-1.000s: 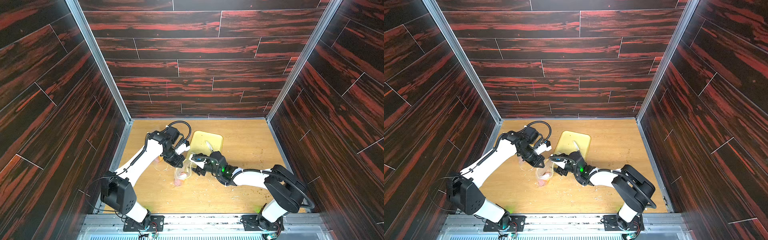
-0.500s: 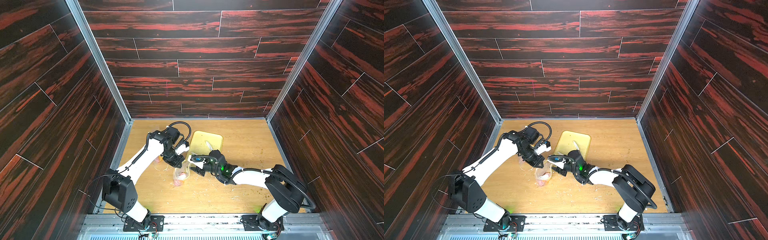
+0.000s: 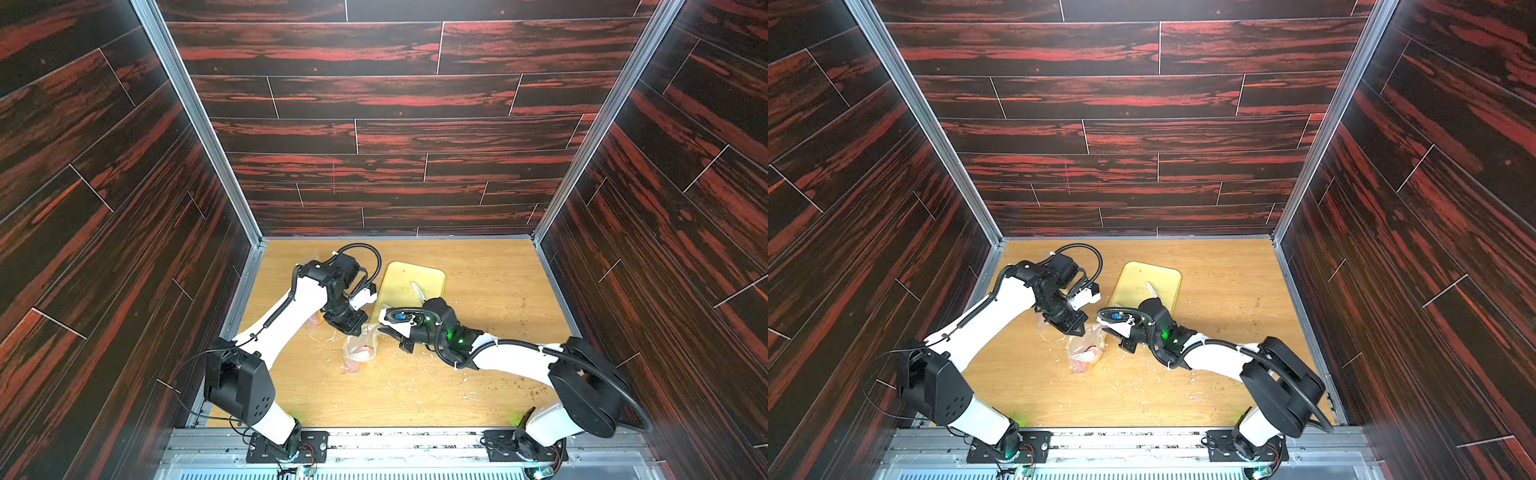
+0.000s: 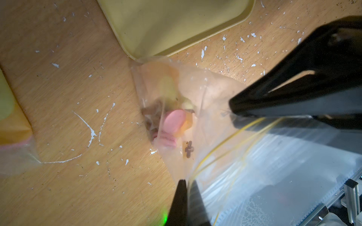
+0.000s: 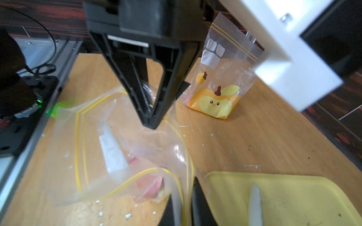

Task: Put the cookies into a resealable bag to prevent moisture
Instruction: Close the ziploc bag at the center of the board.

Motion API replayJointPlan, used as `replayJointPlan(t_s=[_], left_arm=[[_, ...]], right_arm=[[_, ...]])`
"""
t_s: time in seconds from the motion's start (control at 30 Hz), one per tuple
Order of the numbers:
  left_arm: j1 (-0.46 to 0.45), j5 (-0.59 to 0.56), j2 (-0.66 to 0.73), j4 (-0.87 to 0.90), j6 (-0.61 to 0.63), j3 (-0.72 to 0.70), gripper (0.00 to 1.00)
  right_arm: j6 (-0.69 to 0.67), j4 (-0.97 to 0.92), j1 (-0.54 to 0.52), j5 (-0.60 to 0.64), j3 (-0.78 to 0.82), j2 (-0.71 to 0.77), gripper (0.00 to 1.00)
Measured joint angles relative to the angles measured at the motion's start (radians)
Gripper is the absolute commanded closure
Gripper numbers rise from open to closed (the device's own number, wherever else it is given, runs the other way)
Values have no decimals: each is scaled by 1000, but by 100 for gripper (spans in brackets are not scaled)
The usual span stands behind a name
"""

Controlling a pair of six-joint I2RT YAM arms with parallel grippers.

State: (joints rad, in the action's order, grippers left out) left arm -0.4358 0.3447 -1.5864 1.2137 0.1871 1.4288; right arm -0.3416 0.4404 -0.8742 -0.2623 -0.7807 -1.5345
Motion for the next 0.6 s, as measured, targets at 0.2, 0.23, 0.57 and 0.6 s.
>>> replayJointPlan(t_s=[0.2, 0.23, 0.57, 0.6], left_arm=[[0, 46, 17, -4, 0, 4, 85], [0, 59, 23, -5, -1, 5, 82], [-5, 219, 139, -137, -34, -3, 44], [-6, 229, 148, -151, -34, -6, 42]], right_arm=[[76, -153, 0, -20, -32, 71, 95], [94, -188, 0, -22, -38, 90, 95], [335, -692, 0, -26, -276, 150, 94], [351, -733, 2, -26, -286, 150, 94]])
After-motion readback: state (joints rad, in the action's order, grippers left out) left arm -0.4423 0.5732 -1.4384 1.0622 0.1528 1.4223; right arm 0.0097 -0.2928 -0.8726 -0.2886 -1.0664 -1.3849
